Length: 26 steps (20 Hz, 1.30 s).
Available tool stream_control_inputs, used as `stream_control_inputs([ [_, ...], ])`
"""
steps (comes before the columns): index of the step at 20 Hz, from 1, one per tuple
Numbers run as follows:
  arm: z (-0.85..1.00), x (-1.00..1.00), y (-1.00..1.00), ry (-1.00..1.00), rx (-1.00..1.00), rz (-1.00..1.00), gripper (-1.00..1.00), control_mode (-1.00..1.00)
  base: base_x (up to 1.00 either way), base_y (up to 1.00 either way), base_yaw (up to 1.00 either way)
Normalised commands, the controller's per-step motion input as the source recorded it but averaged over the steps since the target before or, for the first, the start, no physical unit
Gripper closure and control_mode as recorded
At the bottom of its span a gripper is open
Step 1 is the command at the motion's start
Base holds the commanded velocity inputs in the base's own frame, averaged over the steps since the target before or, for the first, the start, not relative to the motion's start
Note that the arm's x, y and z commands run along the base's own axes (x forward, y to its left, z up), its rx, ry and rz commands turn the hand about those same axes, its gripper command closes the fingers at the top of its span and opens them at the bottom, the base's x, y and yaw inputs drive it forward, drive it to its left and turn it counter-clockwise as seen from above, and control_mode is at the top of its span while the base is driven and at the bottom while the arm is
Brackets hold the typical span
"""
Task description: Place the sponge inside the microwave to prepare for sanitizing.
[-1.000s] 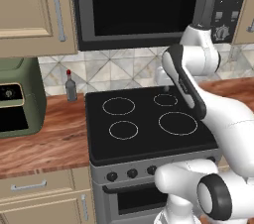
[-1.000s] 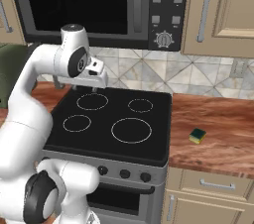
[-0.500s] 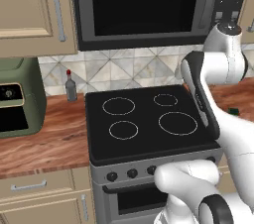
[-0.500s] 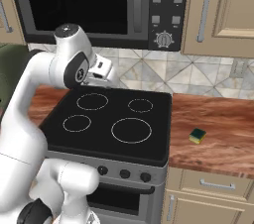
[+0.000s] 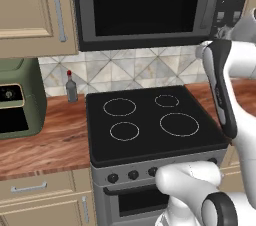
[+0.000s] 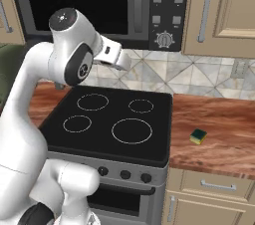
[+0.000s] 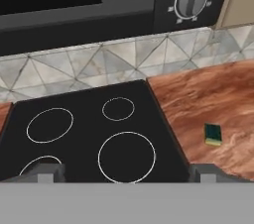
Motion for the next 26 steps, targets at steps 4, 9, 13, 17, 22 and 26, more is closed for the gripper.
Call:
stream_control_inputs([
  [4, 0.46, 0.09, -0.03, -0.02, -0.02, 0.07, -1.0, -1.0, 0.0, 0.0, 0.0],
  [9, 0.21, 0.03, 0.0, -0.1, -0.06, 0.07, -1.0, -1.0, 0.0, 0.0, 0.0],
  [13, 0.28, 0.3, -0.01, -0.19, -0.02, 0.13, -1.0, -1.0, 0.0, 0.0, 0.0],
  [17, 0.41, 0.21, -0.02, -0.03, -0.13, 0.06, -1.0, -1.0, 0.0, 0.0, 0.0],
  [22, 0.37, 0.17, -0.07, 0.0, -0.11, 0.0, -1.0, -1.0, 0.0, 0.0, 0.0],
  [26, 0.19, 0.17, -0.12, -0.06, -0.02, 0.0, -1.0, -1.0, 0.0, 0.0, 0.0],
])
